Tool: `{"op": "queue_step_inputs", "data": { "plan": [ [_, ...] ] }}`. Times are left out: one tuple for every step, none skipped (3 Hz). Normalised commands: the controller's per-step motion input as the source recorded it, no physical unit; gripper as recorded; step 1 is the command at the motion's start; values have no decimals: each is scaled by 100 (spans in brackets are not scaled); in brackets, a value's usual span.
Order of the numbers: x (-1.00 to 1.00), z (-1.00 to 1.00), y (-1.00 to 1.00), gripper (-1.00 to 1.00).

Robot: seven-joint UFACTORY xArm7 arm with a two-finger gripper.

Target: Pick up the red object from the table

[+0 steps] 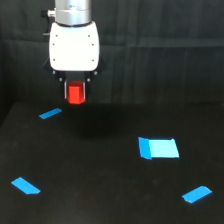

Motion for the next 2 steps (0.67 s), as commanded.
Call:
{"op": "queue_step_inputs", "data": {
  "plan": [
    [12,16,9,-82],
    [-4,7,3,-96]
  ]
}}
